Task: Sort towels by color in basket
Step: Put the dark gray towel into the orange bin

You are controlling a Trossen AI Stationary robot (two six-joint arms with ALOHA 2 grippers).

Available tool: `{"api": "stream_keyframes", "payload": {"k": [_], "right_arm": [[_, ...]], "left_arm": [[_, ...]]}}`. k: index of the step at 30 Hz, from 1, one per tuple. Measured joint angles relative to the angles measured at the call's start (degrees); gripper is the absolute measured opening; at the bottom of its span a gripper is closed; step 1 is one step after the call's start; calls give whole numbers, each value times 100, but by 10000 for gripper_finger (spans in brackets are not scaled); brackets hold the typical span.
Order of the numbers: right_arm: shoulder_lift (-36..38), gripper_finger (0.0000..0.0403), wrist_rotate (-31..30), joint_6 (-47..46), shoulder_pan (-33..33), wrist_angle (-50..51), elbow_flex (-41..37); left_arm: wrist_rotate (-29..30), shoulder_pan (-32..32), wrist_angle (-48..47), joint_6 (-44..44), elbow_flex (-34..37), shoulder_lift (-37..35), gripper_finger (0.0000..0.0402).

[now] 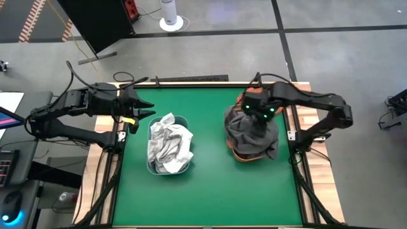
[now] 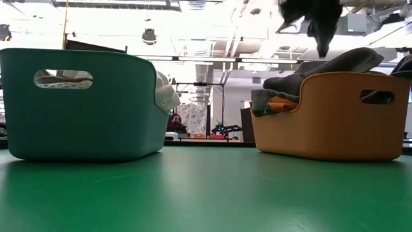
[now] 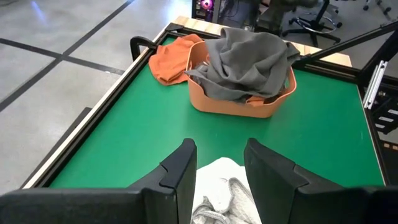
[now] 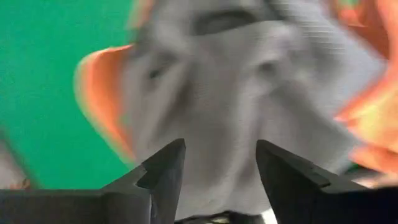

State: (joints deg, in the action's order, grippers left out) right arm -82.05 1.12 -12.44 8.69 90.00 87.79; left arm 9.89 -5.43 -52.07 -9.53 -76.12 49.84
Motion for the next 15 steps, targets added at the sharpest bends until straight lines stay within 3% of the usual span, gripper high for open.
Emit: {"api": "stream_keyframes", "payload": {"k": [3, 7, 10, 15], "right_arm": [[118, 227, 303, 179, -212, 5, -173], [-13, 227, 61, 183, -454, -263, -883], [-181, 220, -446, 195, -567, -931, -1653], [-653, 196, -536, 106, -596, -2484, -2687]], "left_arm": [[2, 0, 0, -1, 0, 0, 125], [89, 0, 0, -11, 0, 0, 125], [147, -1, 2, -12, 0, 0, 125], [172, 0, 9, 6, 0, 2, 125]]}}
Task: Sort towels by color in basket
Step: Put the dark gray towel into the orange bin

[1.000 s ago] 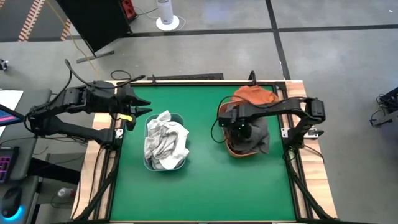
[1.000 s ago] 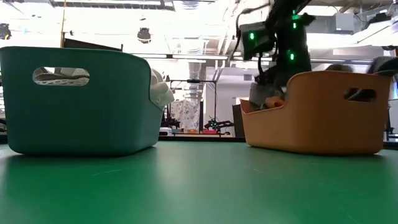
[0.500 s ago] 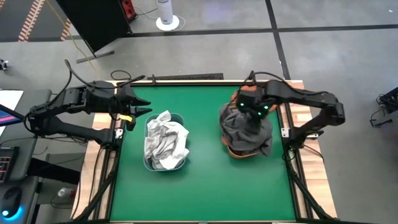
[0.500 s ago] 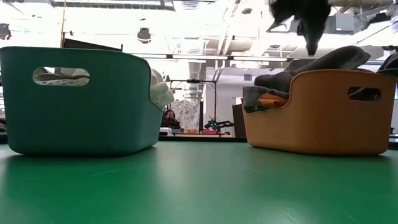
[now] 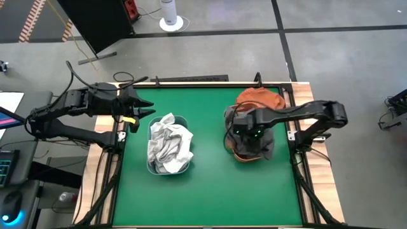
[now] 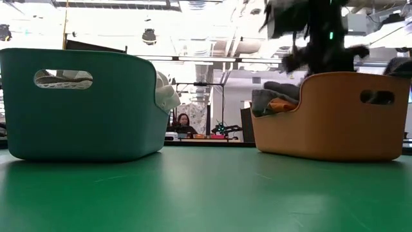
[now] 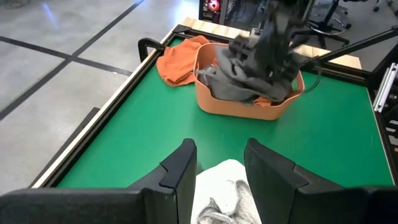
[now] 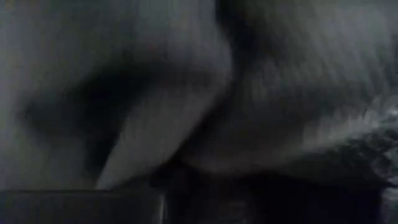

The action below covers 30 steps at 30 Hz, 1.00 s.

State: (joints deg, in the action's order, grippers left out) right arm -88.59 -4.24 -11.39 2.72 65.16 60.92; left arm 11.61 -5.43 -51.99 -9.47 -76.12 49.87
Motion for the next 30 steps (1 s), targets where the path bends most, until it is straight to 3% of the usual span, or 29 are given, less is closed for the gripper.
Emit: {"api": "stream_keyframes", "payload": {"k": [4, 12, 22, 30], "right_arm": [[-535, 175, 52, -58, 2, -441, -279], [-1043, 162, 91, -253, -2, 255, 174], [-97, 164, 150, -490, 46, 729, 864], [754, 192, 113, -1115, 287, 1277, 1188]], "left_arm": [[1, 0, 2, -101, 0, 0, 125], [1, 0, 15, -127, 0, 0, 125], [-1, -1, 64, -141, 0, 0, 125], [-1, 0, 39, -180, 0, 0, 125]]}}
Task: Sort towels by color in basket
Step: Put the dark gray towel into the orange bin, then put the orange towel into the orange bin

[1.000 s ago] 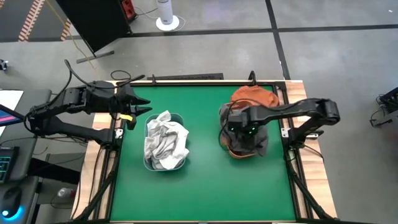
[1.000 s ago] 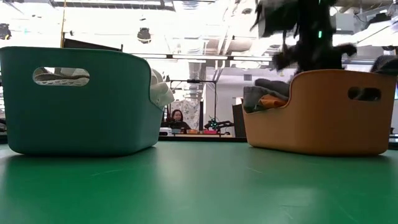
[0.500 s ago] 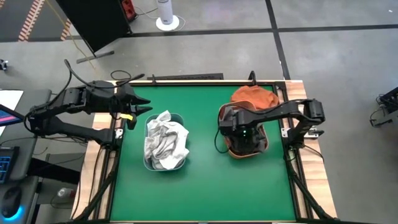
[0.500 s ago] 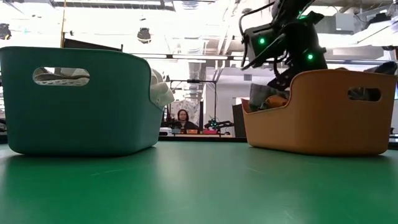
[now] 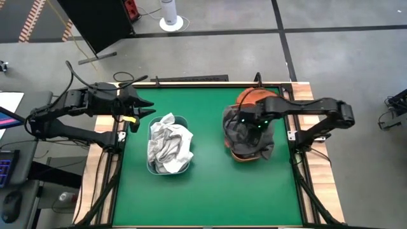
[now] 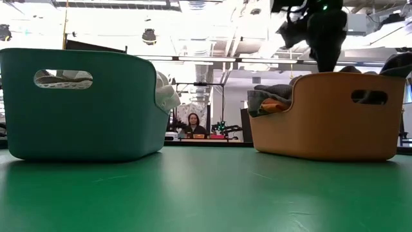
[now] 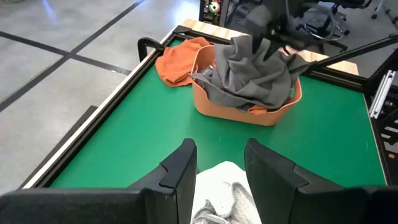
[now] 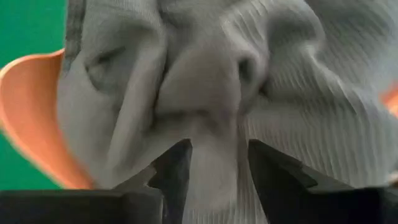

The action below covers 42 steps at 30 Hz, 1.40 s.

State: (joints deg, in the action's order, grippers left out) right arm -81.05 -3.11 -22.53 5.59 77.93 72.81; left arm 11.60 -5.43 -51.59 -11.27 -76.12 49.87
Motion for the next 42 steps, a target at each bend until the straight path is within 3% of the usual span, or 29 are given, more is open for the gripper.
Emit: {"api": "stream_keyframes", "payload": {"k": [3, 6, 12, 16, 26, 42], "right_arm": [[304, 202, -76, -208, 126, 333, 80], [679, 208, -652, -365, 235, 338, 88], [1202, 209, -1588, -444, 495, -453, 95], [1298, 208, -1637, -401, 624, -922, 97], [1190, 208, -1635, 36, 649, -856, 97], [1125, 207, -1635, 51, 646, -1117, 97]], "left_arm": [[-2, -2, 2, -6, 0, 0, 125], [-2, -1, 5, -9, 0, 0, 125], [-2, -1, 11, -2, 0, 0, 125], [-8, 0, 9, -61, 0, 0, 125], [-85, -2, -2, -387, 2, -17, 125], [-76, 0, 0, 20, 2, -15, 125]]}}
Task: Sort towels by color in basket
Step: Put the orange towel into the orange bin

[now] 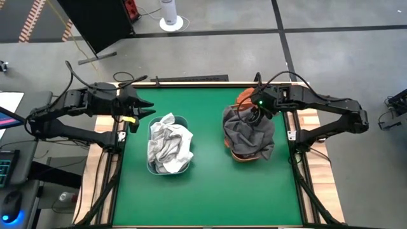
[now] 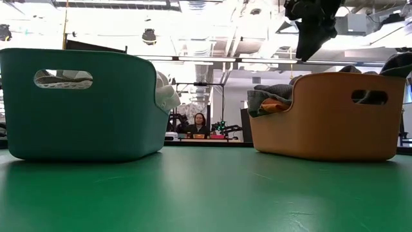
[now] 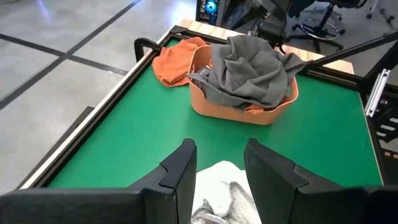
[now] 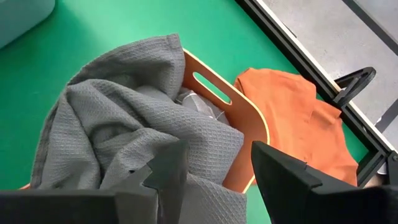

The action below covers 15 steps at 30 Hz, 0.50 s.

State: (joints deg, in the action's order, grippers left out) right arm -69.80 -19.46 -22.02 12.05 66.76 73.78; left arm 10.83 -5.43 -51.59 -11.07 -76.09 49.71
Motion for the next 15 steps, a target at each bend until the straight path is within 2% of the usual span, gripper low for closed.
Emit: {"api": "stream_keyframes", "payload": {"k": [15], "right_arm": [[0, 207, 2, -2, 0, 3, 0]], "left_arm": [[11, -2, 4, 98, 0, 0, 125]]}}
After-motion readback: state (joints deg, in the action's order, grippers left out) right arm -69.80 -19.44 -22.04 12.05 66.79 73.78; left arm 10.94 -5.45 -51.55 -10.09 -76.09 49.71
